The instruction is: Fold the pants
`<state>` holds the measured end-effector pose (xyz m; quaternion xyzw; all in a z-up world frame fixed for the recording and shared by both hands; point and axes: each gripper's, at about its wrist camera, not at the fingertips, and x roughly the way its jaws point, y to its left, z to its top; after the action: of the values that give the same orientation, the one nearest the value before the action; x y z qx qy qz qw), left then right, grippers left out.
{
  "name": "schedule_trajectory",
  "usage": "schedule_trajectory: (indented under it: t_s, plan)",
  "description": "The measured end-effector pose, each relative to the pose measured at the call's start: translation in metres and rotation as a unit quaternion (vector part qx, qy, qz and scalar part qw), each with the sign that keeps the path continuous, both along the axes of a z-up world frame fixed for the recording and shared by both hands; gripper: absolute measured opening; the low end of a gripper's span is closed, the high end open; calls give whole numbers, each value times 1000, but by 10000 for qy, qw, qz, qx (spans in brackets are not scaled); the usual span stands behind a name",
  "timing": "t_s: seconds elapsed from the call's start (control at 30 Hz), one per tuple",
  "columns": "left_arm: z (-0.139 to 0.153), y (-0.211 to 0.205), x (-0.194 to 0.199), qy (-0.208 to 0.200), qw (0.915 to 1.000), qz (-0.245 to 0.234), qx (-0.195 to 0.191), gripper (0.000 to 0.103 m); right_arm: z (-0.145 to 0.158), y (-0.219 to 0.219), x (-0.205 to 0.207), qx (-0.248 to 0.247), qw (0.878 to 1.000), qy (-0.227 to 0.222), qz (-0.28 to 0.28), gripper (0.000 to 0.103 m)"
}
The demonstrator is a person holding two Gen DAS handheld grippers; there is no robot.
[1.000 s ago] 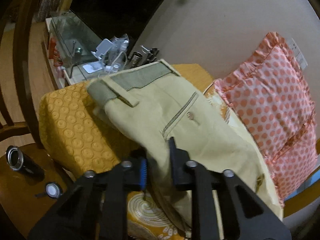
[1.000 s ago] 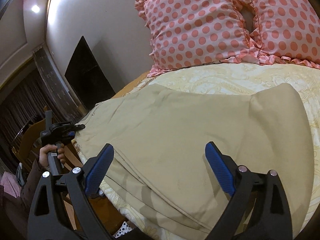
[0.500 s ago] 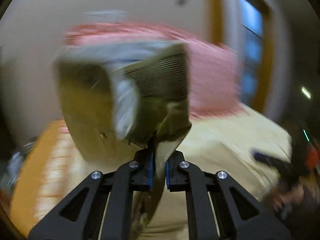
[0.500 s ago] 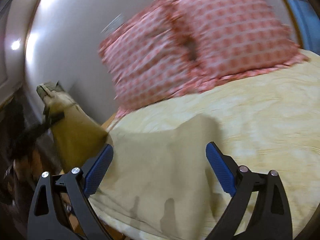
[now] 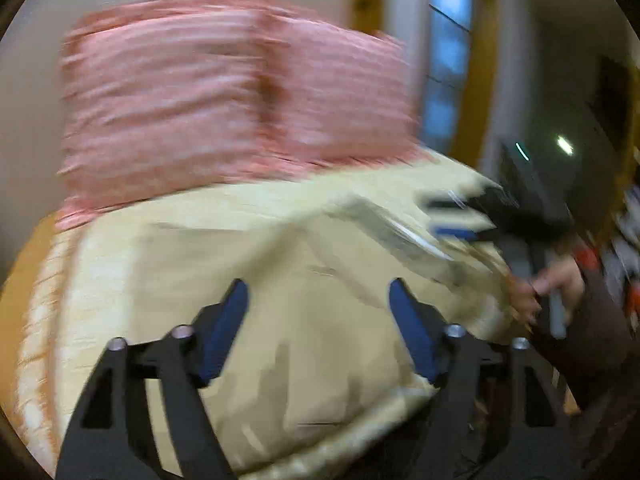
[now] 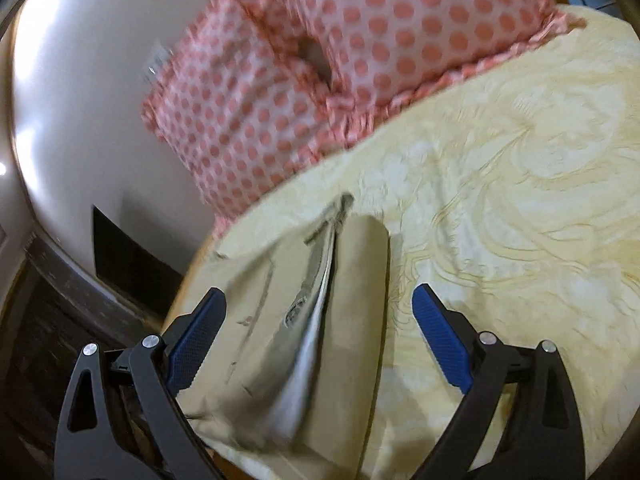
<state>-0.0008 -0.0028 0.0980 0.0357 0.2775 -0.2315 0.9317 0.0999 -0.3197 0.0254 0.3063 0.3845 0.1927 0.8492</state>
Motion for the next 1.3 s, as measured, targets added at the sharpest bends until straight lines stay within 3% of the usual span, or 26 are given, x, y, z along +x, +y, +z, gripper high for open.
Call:
schedule_trajectory:
  t_s: [0.1,0.17,0.2,0.23,0.33,0.4,0.43,0.47,0.5,0.53,0.57,0.67,0.83,0.93,1.0,1.03,1.1,1.17,1.23,1.3]
  plan:
    - [-7,51,44,605,9942,870,-198,74,-9,13,20,-365,9989,262,93,95]
    - [-22,75,68,1102,9872,1087,-388,72,-9,19,26,-564,9980,245,162,88]
    - [-31,84,82,1411,9827,1072,-533,72,-8,23,28,-693,9971,219,219,86]
    - [-38,90,87,1597,9796,1056,-613,72,-10,26,30,-681,9968,265,314,75]
    - [-55,95,109,2107,9706,776,-866,72,-10,31,27,-923,9948,171,392,68]
    - [-63,90,114,2352,9656,541,-965,76,-12,33,23,-1001,9937,154,483,56]
    - [-63,84,117,2323,9671,473,-924,81,-12,32,22,-990,9935,130,545,48]
    - [-63,81,117,2348,9675,410,-845,81,-14,32,21,-722,9940,138,805,26]
    - [-63,78,120,2351,9683,393,-740,79,-15,30,22,-547,9944,173,890,21]
    - [-62,77,119,2355,9688,380,-665,66,-14,29,22,-460,9944,166,939,19]
    - [-61,77,119,2366,9689,341,-636,39,-12,27,23,-371,9942,146,994,17]
    - [-57,81,125,2479,9652,286,-782,12,-4,22,32,-53,9943,124,1059,15]
    - [-34,57,150,1995,9787,312,-365,9,24,21,65,-272,9953,-220,898,13]
    - [-22,40,180,1659,9848,471,-215,9,38,13,96,-432,9965,-473,535,13]
    - [-21,27,207,1412,9876,682,-37,11,37,9,120,-685,9960,-523,236,13]
    - [-24,20,220,1347,9870,853,201,19,32,8,130,-856,9953,-423,161,15]
    - [-30,13,239,1331,9778,1409,791,26,22,4,141,-1414,9898,24,-149,26]
    - [-23,21,231,1187,9806,1455,559,28,24,-8,131,-1445,9889,-51,-348,37]
    - [-13,27,216,946,9854,1390,266,39,34,-12,115,-1260,9904,-459,-338,57]
    - [-9,30,202,991,9897,987,-292,43,42,-1,106,-1085,9915,-705,98,58]
